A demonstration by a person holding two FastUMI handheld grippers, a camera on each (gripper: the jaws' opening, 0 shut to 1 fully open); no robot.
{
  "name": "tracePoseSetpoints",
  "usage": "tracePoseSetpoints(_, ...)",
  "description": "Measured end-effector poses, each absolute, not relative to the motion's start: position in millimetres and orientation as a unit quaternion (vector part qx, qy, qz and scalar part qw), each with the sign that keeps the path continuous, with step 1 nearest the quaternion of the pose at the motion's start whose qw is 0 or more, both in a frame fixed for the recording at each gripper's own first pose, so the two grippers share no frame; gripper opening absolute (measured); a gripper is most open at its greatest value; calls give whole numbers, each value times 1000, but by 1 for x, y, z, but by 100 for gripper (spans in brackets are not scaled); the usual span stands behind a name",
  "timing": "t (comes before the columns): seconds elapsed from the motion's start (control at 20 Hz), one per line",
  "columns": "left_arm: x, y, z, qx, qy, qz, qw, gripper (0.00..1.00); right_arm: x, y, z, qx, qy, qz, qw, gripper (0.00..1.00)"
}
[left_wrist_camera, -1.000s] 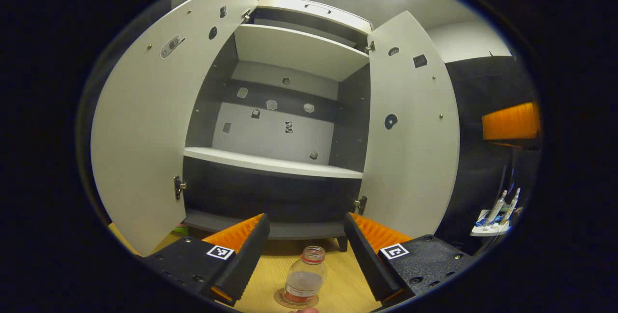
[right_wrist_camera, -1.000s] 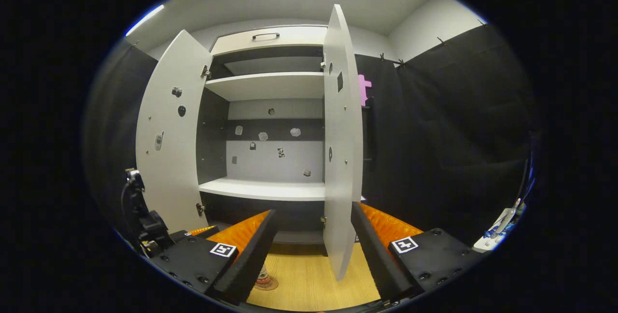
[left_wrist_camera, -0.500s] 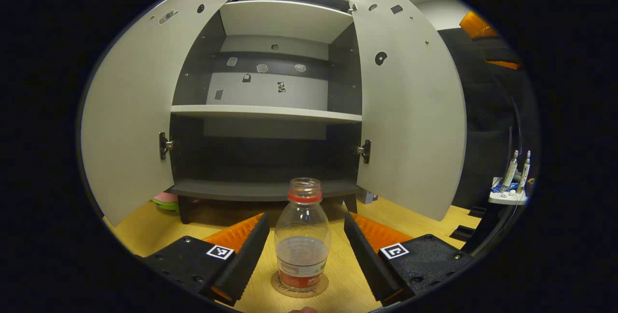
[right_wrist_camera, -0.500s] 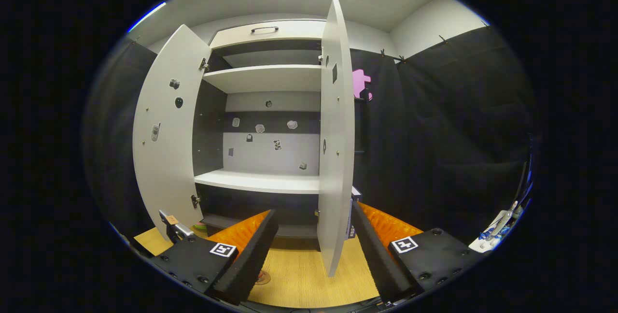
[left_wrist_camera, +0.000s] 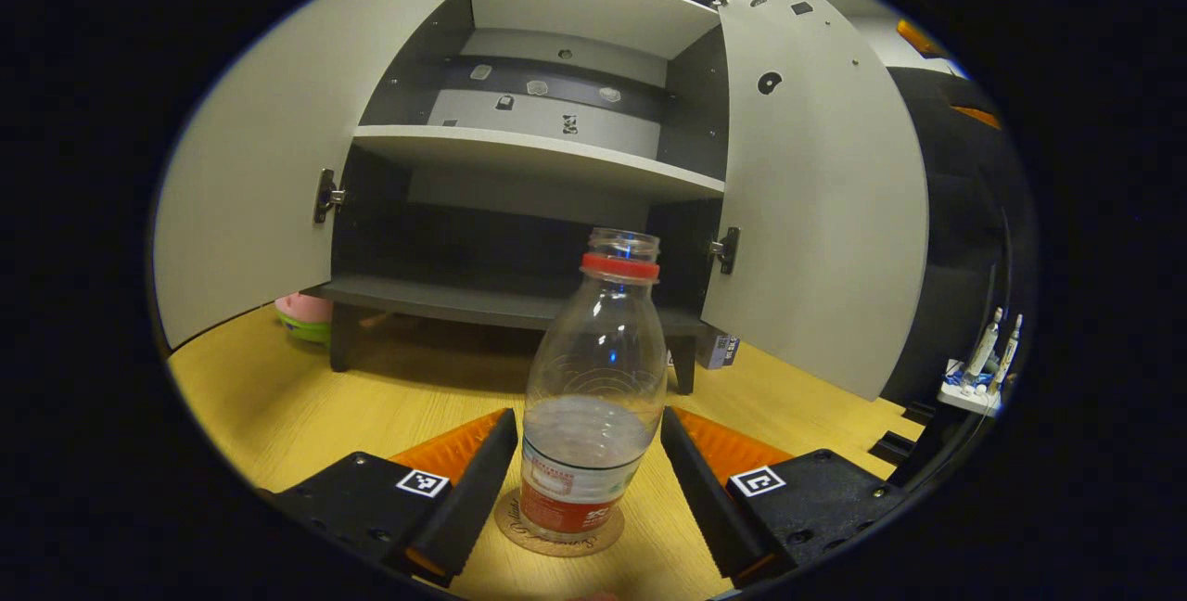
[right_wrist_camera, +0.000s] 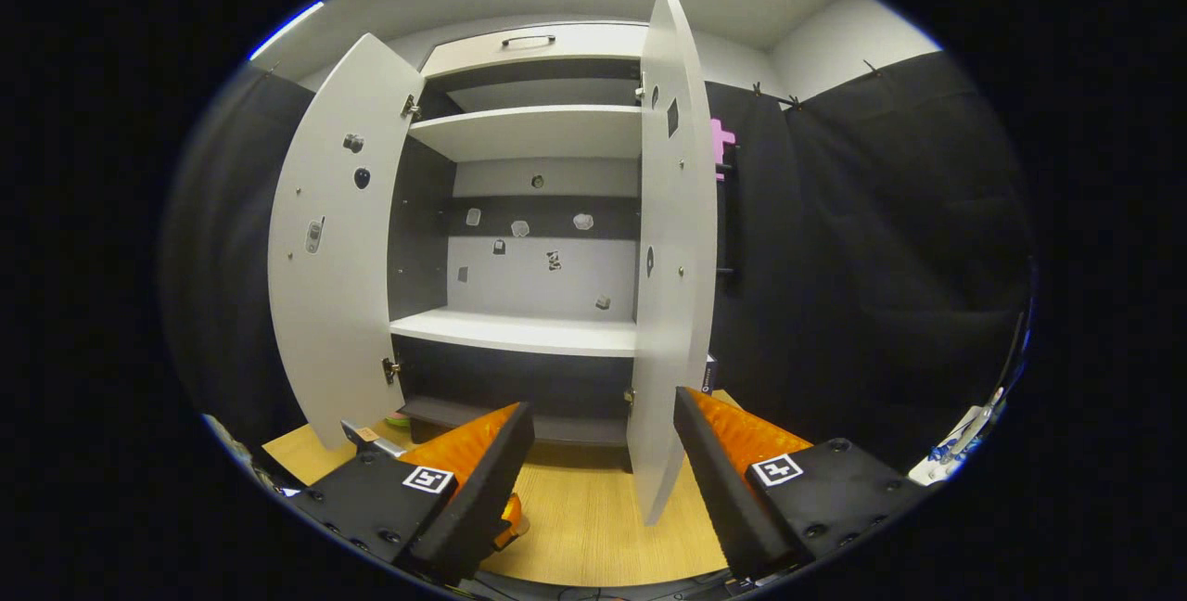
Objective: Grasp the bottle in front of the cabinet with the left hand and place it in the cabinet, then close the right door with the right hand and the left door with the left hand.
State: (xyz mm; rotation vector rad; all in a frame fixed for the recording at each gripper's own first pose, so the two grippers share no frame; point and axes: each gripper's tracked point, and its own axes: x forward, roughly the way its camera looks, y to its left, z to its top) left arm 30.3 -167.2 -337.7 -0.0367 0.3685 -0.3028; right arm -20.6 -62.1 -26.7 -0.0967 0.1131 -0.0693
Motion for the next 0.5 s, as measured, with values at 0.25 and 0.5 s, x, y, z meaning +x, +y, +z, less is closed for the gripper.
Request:
tracePoseSetpoints(0.25, 26, -159, -304, 36, 192, -153, 969, 70, -16, -58, -26, -33, 54, -28, 998, 100)
tracePoseSetpoints(0.5, 42, -148, -172, 4, 125, -163, 979, 70, -15, -63, -25, -20, 47, -39, 998, 100)
